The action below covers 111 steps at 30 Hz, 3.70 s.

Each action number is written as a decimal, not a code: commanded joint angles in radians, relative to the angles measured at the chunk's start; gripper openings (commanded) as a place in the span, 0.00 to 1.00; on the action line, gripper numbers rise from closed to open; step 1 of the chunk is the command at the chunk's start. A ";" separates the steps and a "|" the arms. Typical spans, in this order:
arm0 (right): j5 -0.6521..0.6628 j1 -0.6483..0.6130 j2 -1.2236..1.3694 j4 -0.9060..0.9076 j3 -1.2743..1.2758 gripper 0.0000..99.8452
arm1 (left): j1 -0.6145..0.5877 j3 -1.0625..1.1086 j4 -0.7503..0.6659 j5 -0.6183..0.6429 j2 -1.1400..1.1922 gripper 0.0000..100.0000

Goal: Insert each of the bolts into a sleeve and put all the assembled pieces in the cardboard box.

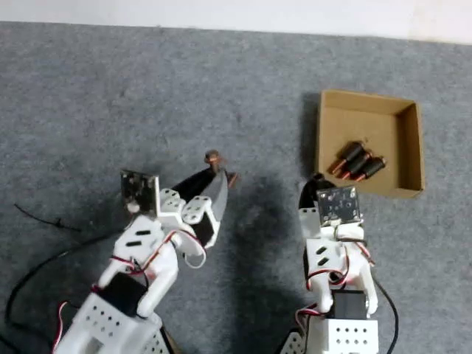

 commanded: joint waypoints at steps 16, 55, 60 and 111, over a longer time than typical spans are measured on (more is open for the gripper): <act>-0.014 0.008 -0.030 -0.047 0.111 0.00 | -0.124 0.084 -0.028 -0.005 -0.323 0.01; -0.083 -0.615 -0.031 -0.025 -0.128 0.00 | -0.093 0.090 -0.029 0.285 -0.323 0.01; -0.041 -0.641 -0.031 -0.024 -0.125 0.00 | -0.050 0.090 -0.029 0.285 -0.323 0.01; -0.015 -0.536 -0.031 -0.027 -0.044 0.00 | 0.114 0.197 0.124 0.127 -0.321 0.01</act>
